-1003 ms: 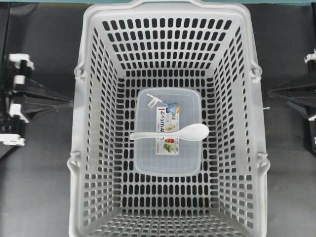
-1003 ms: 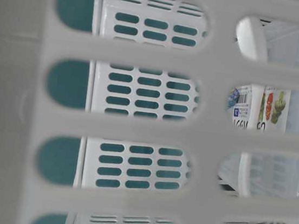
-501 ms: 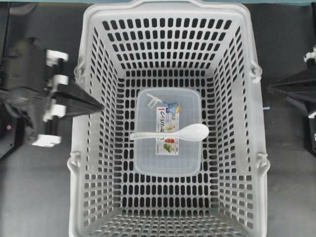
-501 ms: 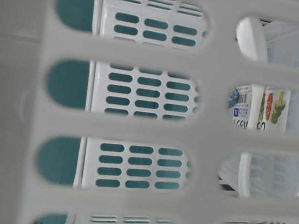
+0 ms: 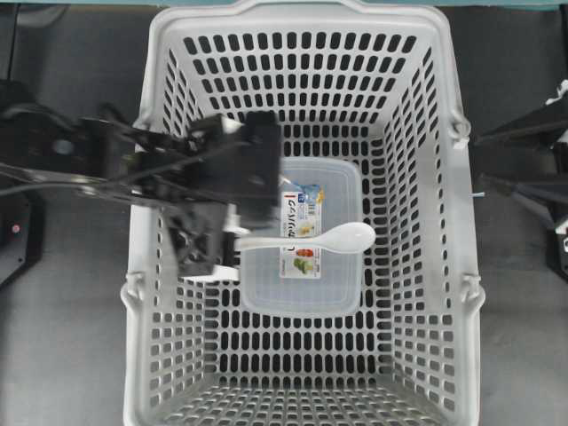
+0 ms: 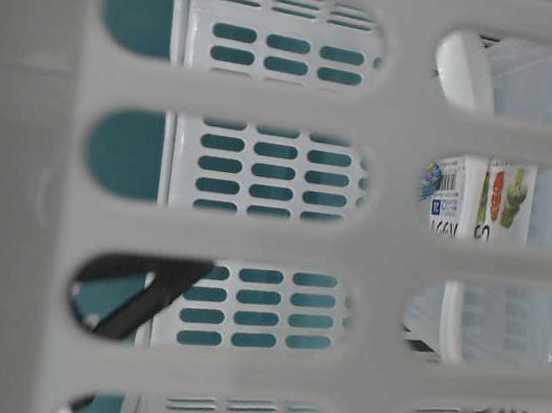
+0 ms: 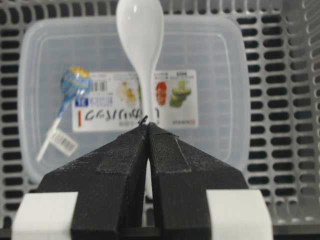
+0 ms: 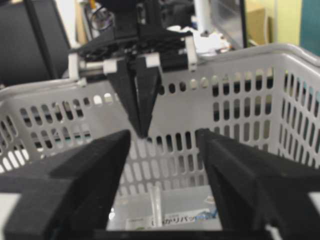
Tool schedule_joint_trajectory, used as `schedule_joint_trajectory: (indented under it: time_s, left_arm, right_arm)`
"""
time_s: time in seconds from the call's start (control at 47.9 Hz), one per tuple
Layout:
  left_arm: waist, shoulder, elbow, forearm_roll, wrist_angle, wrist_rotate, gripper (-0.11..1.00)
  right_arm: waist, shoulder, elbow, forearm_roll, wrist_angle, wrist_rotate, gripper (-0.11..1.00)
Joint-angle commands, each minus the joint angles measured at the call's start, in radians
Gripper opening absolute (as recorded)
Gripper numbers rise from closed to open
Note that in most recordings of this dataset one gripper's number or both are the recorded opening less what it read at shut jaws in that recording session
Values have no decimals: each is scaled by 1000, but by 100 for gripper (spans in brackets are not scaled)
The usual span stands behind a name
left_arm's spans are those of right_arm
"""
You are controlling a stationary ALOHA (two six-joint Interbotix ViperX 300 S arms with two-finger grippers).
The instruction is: Pick up the chinese spoon from the shopping basket with the left arm.
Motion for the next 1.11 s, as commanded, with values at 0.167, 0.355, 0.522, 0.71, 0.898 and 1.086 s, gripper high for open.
schedule_joint_trajectory:
  time_s: [0.167, 0.355, 0.522, 0.71, 0.898, 1.086]
  left_arm:
    - [-3, 64, -43, 3, -6, -6, 0]
    - [-6, 120, -49, 3, -11, -3, 21]
    - [-5, 206, -71, 3, 9, -2, 70]
    - [-9, 259, -92, 5, 26, 0, 88]
    - [-9, 282, -89, 3, 14, -12, 85]
    - [-9, 299, -72, 3, 15, -15, 81]
  right_arm:
    - [-3, 3, -15, -2, 14, -3, 59]
    - [-8, 3, -15, -2, 14, -3, 59]
    - [-12, 3, -15, -2, 14, -3, 59]
    - [-14, 3, -15, -2, 14, -3, 59]
    - [-14, 3, -14, -3, 14, -3, 59]
    - [-14, 3, -14, -2, 14, -3, 59]
